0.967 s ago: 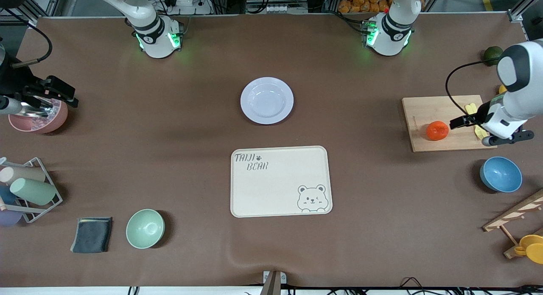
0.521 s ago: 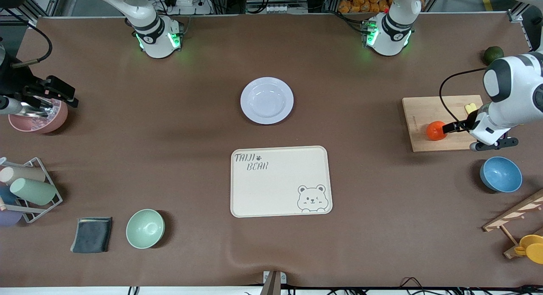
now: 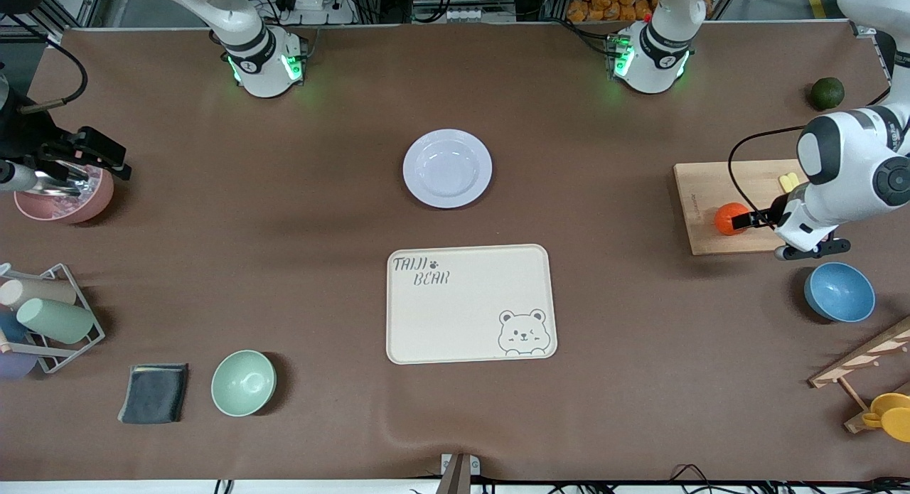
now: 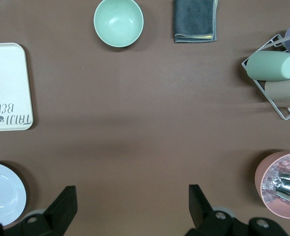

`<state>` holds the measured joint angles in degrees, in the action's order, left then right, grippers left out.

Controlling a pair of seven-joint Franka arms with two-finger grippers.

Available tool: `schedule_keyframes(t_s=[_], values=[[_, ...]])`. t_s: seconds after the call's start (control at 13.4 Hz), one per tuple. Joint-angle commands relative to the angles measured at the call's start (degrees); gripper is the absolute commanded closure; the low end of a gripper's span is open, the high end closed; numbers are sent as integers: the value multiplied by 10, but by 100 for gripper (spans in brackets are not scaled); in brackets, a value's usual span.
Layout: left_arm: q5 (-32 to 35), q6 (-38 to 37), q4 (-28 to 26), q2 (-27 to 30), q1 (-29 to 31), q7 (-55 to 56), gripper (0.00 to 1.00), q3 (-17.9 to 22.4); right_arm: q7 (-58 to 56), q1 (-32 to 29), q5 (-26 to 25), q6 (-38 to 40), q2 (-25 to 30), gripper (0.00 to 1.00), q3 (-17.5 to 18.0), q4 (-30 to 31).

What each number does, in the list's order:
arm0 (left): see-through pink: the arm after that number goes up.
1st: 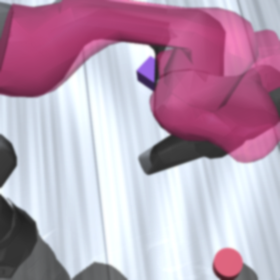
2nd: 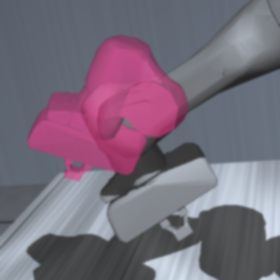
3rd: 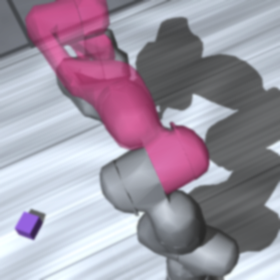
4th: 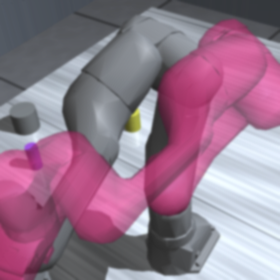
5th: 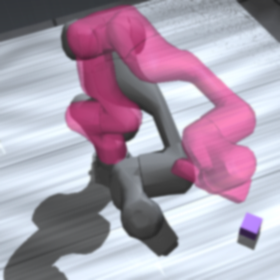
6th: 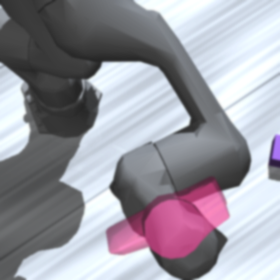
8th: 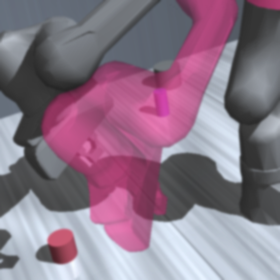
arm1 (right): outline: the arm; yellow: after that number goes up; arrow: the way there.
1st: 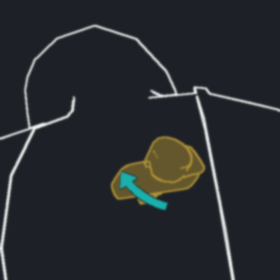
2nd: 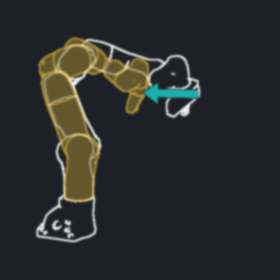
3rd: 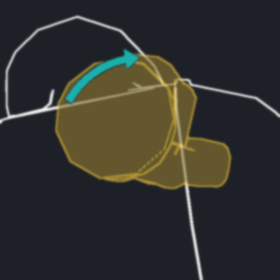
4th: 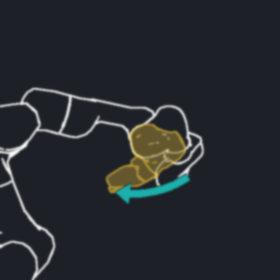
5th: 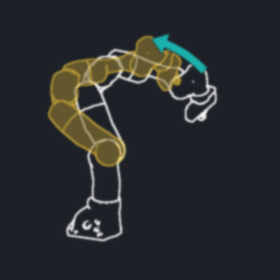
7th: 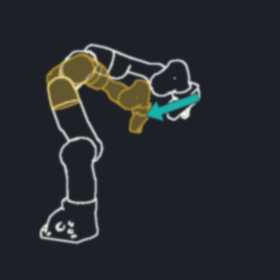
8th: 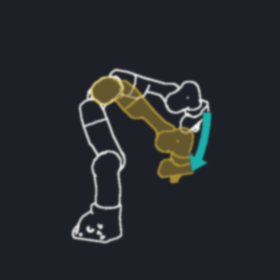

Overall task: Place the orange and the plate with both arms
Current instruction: 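Close the left gripper around the orange on the board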

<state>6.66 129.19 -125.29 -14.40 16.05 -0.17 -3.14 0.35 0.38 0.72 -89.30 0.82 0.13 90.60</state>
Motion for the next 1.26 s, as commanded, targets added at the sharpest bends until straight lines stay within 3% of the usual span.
schedule_keyframes(t_s=[0.0,1.19], values=[[7,12,-3,-6,17,4,0,-8,3,-11,-9,2,8,0,10,3],[-43,39,-21,-32,19,10,0,-9,4,-6,0,4,2,0,12,7]])
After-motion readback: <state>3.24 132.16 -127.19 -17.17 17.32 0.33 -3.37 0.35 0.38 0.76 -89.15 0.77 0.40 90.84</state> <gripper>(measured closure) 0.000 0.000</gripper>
